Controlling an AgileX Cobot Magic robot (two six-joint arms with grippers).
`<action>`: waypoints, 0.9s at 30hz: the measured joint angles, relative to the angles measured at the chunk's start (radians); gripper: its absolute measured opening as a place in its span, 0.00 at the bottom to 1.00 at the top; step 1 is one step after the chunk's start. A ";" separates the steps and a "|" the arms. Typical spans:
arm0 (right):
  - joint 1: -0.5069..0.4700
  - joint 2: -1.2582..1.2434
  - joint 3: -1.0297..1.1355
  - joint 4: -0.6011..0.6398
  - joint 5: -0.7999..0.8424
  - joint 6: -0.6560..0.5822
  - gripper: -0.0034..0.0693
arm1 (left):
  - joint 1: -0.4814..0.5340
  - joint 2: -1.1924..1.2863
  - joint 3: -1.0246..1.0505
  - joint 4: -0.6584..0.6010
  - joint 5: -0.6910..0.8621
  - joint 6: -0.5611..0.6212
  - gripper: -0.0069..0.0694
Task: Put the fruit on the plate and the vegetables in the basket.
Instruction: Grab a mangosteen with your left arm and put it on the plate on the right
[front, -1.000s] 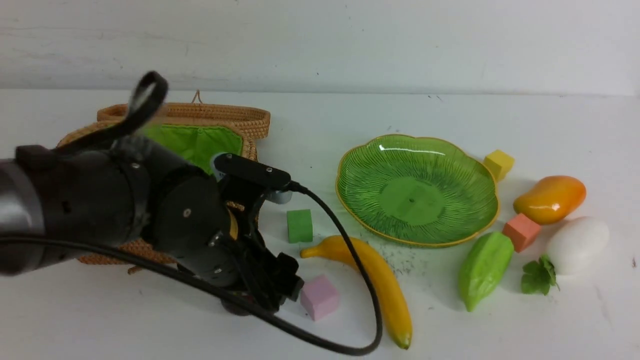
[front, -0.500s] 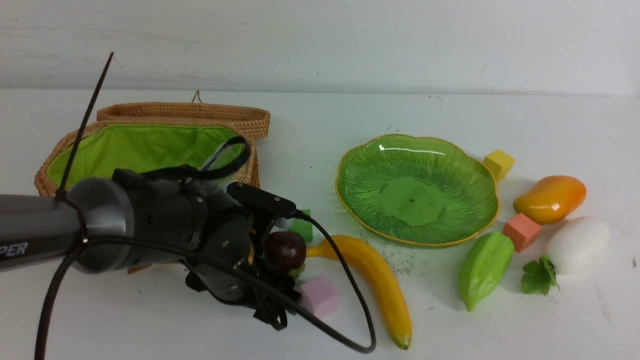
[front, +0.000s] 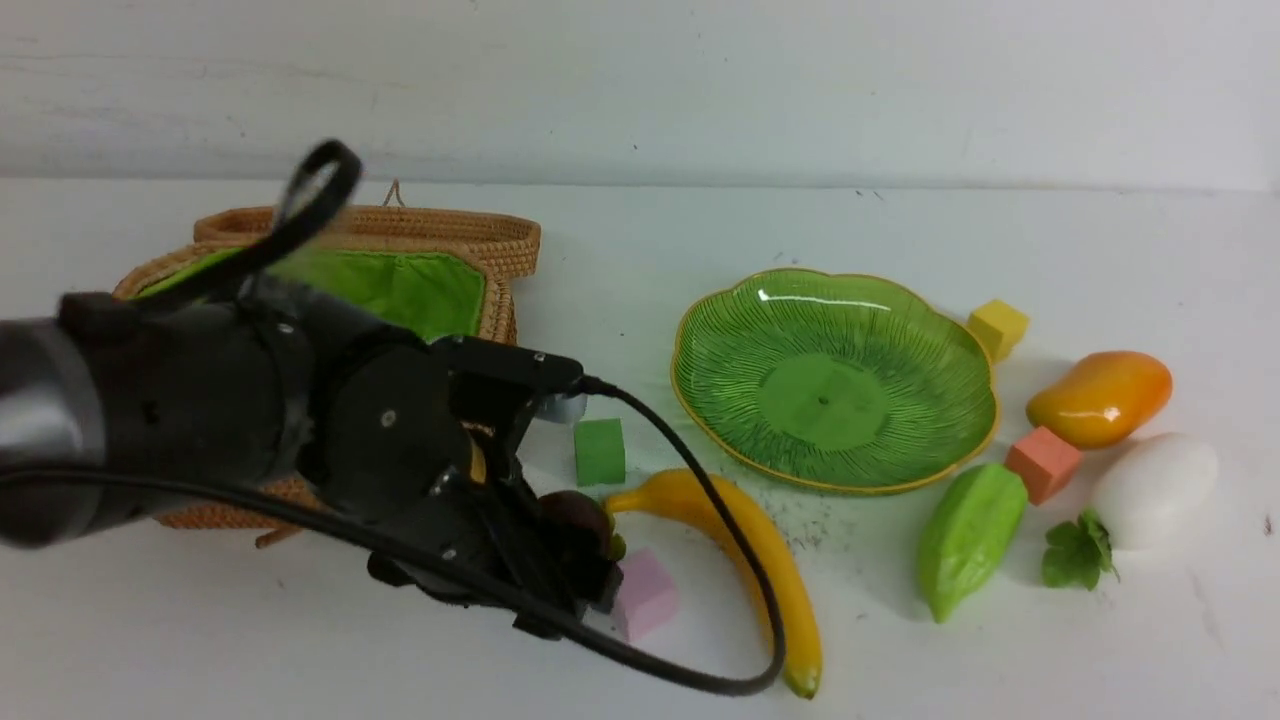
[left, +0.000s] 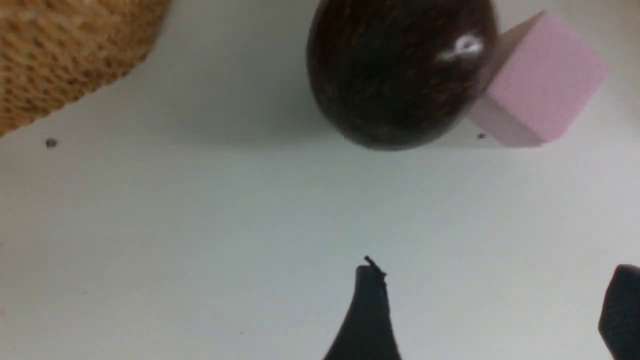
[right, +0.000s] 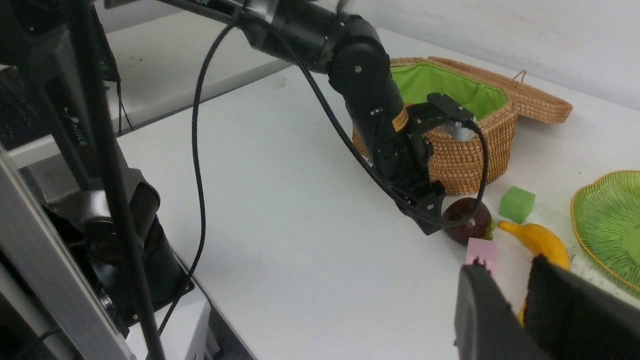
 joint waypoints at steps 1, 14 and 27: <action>0.000 0.000 0.000 0.000 -0.001 0.000 0.25 | 0.000 -0.014 0.000 -0.010 -0.007 0.031 0.83; 0.000 0.000 0.000 0.000 -0.010 0.000 0.25 | 0.000 0.050 0.000 0.018 -0.296 0.111 0.83; 0.000 0.000 0.000 0.000 -0.010 0.000 0.24 | 0.000 0.147 0.000 0.100 -0.402 0.112 0.83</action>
